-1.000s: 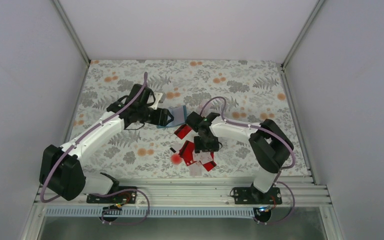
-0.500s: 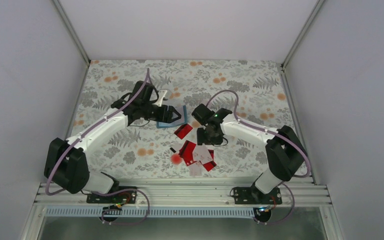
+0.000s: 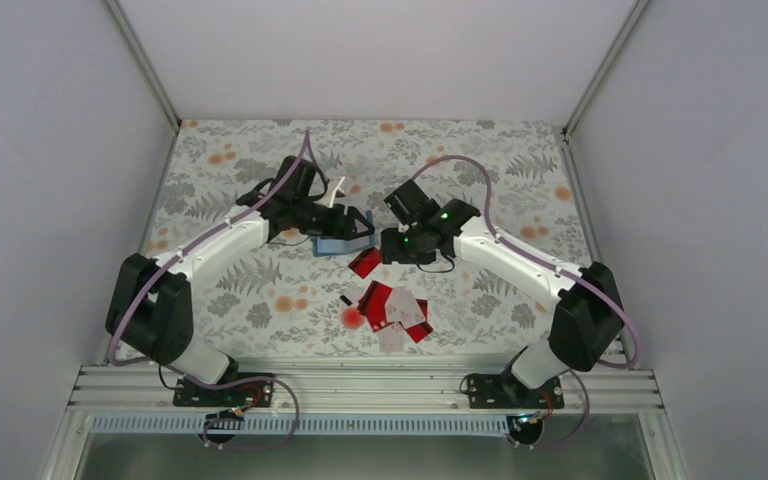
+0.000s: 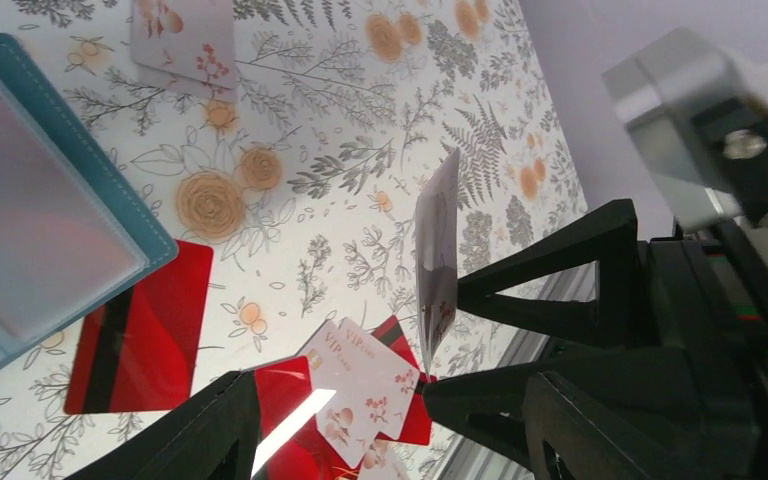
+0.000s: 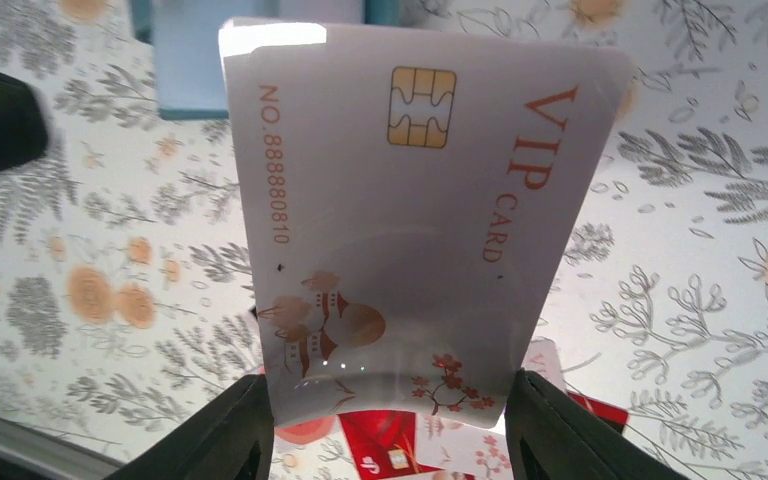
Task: Put the credit cards into the card holder
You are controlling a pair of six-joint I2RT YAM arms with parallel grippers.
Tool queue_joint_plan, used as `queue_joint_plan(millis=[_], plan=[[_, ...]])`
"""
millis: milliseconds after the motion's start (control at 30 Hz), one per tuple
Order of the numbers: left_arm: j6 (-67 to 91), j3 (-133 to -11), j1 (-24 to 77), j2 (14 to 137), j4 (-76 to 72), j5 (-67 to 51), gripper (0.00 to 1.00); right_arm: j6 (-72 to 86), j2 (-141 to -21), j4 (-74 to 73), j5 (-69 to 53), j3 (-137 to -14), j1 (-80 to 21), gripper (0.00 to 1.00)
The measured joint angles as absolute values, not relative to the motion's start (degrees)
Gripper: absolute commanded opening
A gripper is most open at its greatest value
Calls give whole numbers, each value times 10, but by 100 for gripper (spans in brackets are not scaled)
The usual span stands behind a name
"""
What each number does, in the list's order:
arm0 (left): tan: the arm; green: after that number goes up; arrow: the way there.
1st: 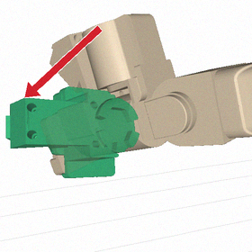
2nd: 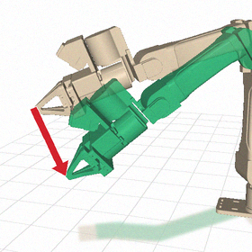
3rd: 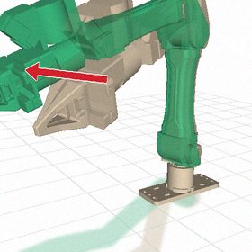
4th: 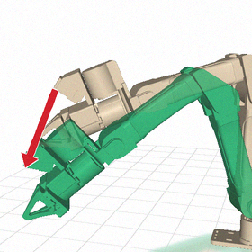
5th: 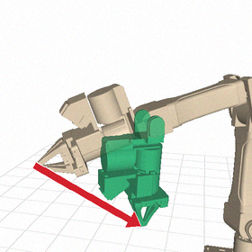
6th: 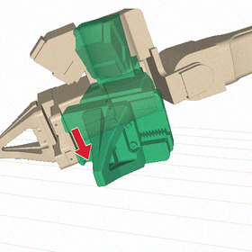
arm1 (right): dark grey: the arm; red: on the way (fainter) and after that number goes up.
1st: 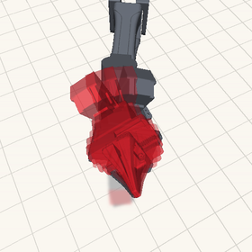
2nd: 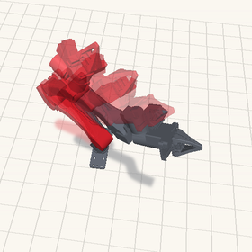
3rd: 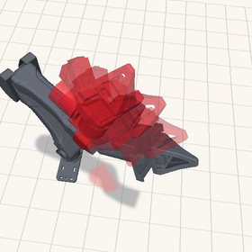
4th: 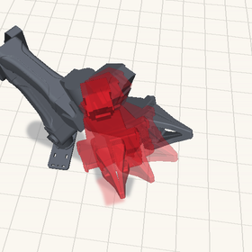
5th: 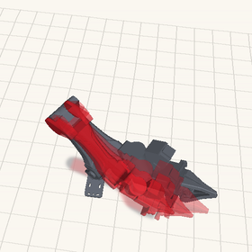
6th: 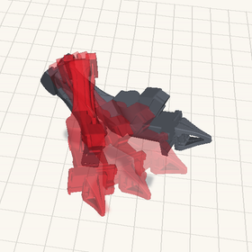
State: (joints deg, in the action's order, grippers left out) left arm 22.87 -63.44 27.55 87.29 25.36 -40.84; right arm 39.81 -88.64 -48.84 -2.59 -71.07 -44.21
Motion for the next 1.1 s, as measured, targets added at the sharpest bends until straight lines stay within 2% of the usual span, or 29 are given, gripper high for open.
queue_joint_plan(millis=[433,533,700,900,1100], plan=[[244,-649,289,885,237,-429,67,382,-880,-474,-54,-736,-442,56],[249,-655,293,892,229,-429,64,377,-880,-473,-61,-736,-442,56],[265,-657,296,899,222,-425,53,372,-880,-469,-65,-741,-442,56],[276,-659,300,905,215,-422,36,368,-880,-462,-71,-749,-442,57],[278,-667,304,916,214,-423,3,367,-880,-458,-73,-754,-442,57]])
